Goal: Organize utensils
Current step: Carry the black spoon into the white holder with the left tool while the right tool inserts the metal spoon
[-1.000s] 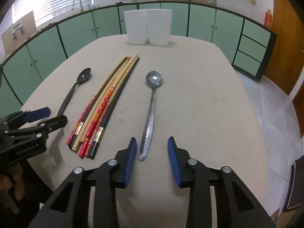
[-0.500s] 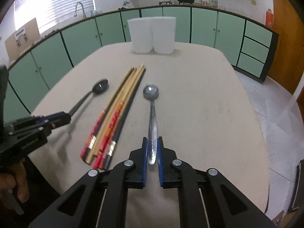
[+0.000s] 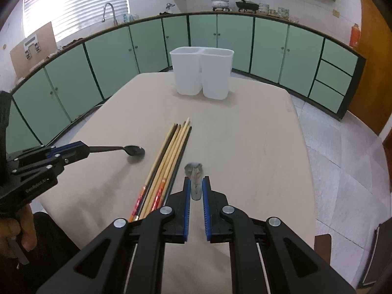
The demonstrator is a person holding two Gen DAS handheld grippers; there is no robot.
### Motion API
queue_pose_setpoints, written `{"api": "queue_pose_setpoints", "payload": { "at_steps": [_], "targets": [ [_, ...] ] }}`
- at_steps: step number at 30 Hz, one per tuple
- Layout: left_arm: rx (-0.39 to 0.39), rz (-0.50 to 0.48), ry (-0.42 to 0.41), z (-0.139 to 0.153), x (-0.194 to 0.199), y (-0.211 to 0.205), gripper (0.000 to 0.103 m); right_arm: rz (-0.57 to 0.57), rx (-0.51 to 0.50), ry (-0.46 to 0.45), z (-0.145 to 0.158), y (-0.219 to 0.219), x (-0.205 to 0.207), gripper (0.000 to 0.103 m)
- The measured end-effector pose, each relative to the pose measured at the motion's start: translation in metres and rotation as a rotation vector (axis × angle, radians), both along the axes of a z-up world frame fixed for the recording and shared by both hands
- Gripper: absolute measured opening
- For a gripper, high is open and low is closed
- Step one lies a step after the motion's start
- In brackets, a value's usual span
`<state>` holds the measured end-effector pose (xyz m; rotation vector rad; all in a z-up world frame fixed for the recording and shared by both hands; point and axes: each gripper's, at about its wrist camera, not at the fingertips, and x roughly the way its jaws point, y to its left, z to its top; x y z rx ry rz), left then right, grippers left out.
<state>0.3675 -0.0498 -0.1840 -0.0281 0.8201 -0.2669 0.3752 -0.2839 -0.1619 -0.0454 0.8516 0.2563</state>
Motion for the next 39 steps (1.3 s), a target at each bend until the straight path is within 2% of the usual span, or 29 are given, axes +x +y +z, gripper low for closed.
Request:
{"api": "queue_pose_setpoints", "payload": {
  "at_steps": [10,19,27,28,29,31,34,39],
  "targets": [
    [-0.029,-0.063,0.065,0.032,0.046,0.005,0.010,0.053,-0.010,0.069,0.044,-0.001,0.044,0.010],
    [-0.031,-0.098,0.050,0.062,0.071,-0.004,0.007,0.077,-0.022,0.064,0.070,0.007,0.069,0.010],
    [-0.060,-0.080,0.014,0.082,0.090,0.002,0.005,0.088,-0.002,0.034,0.089,0.011,0.081,0.010],
    [-0.070,-0.070,0.022,0.079,0.089,0.006,0.010,0.088,0.006,0.032,0.090,0.010,0.080,0.010],
    [-0.074,-0.068,0.038,0.075,0.090,0.009,0.033,0.088,0.010,0.030,0.089,0.009,0.079,0.010],
    [-0.048,-0.029,0.054,0.061,0.092,0.013,0.067,0.086,0.009,0.029,0.086,0.006,0.077,0.010],
    [-0.023,0.007,0.147,0.017,0.105,0.013,0.067,0.080,0.016,0.035,0.082,0.002,0.077,0.010],
    [-0.031,0.096,0.282,-0.040,0.137,0.011,0.058,0.077,0.027,0.044,0.077,-0.003,0.078,0.010]
  ]
}}
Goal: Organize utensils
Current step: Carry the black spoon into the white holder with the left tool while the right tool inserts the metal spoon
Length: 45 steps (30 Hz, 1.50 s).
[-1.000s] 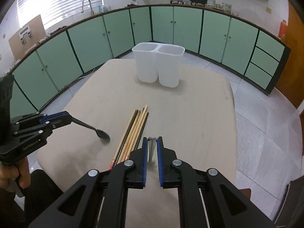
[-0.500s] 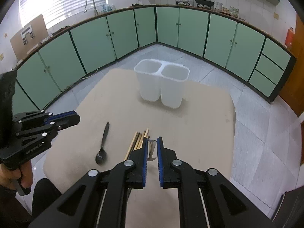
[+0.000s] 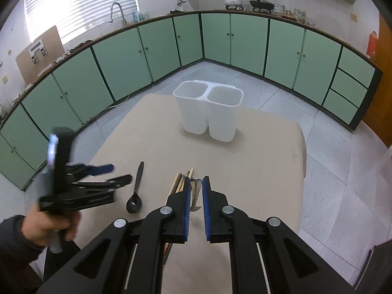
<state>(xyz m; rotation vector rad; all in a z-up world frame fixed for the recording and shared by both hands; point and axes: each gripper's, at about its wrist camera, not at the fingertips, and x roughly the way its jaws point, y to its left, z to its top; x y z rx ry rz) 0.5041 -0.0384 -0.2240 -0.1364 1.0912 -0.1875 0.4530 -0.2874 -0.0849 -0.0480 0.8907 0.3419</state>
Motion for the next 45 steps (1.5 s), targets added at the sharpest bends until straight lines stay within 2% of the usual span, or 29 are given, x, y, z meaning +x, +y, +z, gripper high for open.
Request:
{"api": "queue_pose_setpoints", "payload": {
  "at_steps": [4,9,11,13,16,24,31,39,41,45],
  "targets": [
    [0.048,0.047,0.049,-0.026,0.020,-0.007,0.055,-0.002,0.008,-0.001,-0.003,-0.006,0.000,0.010],
    [0.073,0.079,0.068,-0.035,0.037,-0.011,0.049,-0.007,0.025,0.011,-0.010,-0.012,0.003,0.010],
    [0.065,0.080,0.089,-0.038,0.042,-0.013,0.034,-0.007,0.027,0.012,-0.012,-0.014,0.003,0.010],
    [0.066,0.087,0.096,-0.040,0.046,-0.013,0.029,-0.005,0.024,0.011,-0.013,-0.014,0.003,0.010],
    [0.043,0.081,0.103,-0.042,0.054,-0.010,0.014,-0.002,0.026,0.012,-0.014,-0.013,0.003,0.010],
    [0.043,0.058,0.103,-0.040,0.060,0.002,0.013,0.000,0.023,0.009,-0.015,-0.011,-0.001,0.010],
    [0.014,0.049,-0.038,0.016,0.049,0.006,0.012,-0.004,0.019,-0.001,-0.011,-0.010,0.000,0.010],
    [-0.019,0.018,-0.130,0.064,0.039,-0.003,0.011,0.011,0.001,-0.027,0.004,0.000,0.003,0.010],
    [-0.019,0.006,-0.141,0.074,0.042,-0.006,0.003,0.013,-0.008,-0.033,0.010,0.003,0.011,0.010],
    [-0.023,-0.008,-0.157,0.093,0.054,-0.015,0.003,0.014,-0.022,-0.037,0.025,0.010,0.030,0.010]
  ]
}}
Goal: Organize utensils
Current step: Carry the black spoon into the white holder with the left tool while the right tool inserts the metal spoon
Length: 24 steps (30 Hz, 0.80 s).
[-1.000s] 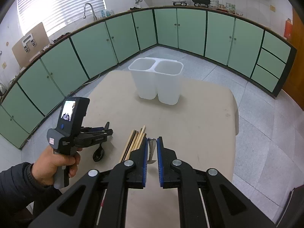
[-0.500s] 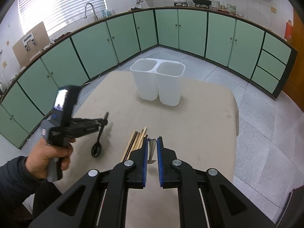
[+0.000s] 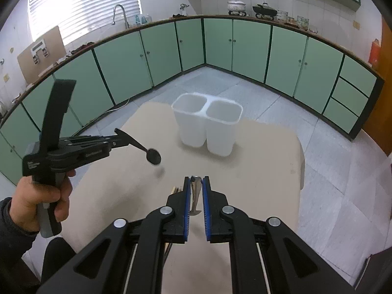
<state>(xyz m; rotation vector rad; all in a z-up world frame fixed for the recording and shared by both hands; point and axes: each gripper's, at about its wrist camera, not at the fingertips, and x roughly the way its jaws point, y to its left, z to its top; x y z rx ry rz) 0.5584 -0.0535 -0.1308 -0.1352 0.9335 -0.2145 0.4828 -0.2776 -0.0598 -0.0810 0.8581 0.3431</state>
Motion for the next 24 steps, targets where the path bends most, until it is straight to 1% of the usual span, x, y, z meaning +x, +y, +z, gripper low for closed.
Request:
{"api": "queue_pose_setpoints", "payload": {
  "at_steps": [8,13,17,20,22,24],
  "targets": [
    [0.012,-0.036,-0.039,0.036,0.019,-0.017,0.003,0.015,-0.036,-0.028,0.024,0.016,0.027,0.010],
    [0.021,-0.043,-0.079,0.070,0.041,-0.028,0.003,-0.007,-0.039,-0.033,0.047,0.022,0.064,0.010],
    [0.028,-0.042,-0.117,0.097,0.066,-0.038,0.003,-0.035,-0.066,-0.051,0.063,0.026,0.097,0.010],
    [0.031,-0.038,-0.130,0.103,0.086,-0.046,0.003,-0.063,-0.067,-0.058,0.068,0.025,0.123,0.010],
    [0.034,-0.041,-0.133,0.101,0.097,-0.052,0.003,-0.086,-0.066,-0.053,0.063,0.024,0.139,0.010],
    [0.054,-0.042,-0.143,0.092,0.108,-0.058,0.003,-0.110,-0.083,-0.051,0.051,0.024,0.156,0.009]
  ]
}}
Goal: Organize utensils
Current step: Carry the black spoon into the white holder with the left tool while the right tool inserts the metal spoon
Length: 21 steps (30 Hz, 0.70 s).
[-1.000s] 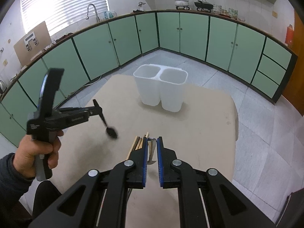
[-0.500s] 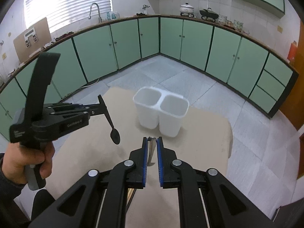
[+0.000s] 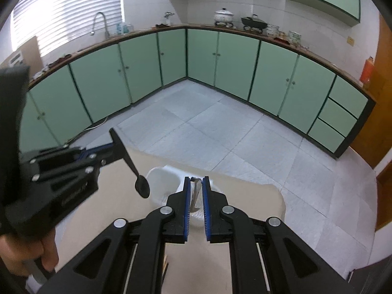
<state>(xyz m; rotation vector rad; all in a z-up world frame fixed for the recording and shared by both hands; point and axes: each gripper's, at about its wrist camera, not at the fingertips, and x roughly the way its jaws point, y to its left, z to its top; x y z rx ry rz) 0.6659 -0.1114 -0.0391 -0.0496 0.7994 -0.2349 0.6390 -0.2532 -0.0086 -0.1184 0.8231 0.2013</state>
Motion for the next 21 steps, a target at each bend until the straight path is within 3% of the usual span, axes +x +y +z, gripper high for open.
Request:
{"api": "queue_pose_setpoints", "payload": {
  "at_steps": [9,10,11,13,18,21],
  "targets": [
    [-0.004,0.007,0.084,-0.081,0.025,0.008,0.004,-0.027,0.027,0.108,-0.071,-0.012,0.025,0.010],
    [-0.003,0.012,0.088,-0.085,0.024,0.010,0.008,-0.026,0.034,0.117,-0.075,-0.015,0.025,0.010],
    [-0.007,0.017,0.096,-0.089,0.024,0.014,0.017,-0.033,0.036,0.118,-0.078,-0.017,0.023,0.011],
    [-0.013,0.029,0.093,-0.089,0.018,0.022,0.032,-0.038,0.049,0.118,-0.079,-0.022,0.020,0.011],
    [-0.022,0.029,0.050,-0.065,-0.009,0.042,0.041,-0.044,0.100,0.072,-0.064,-0.040,-0.010,0.011],
    [-0.032,0.041,-0.007,-0.047,-0.046,0.061,0.057,-0.035,0.129,0.022,-0.057,-0.047,-0.055,0.011]
  ]
}}
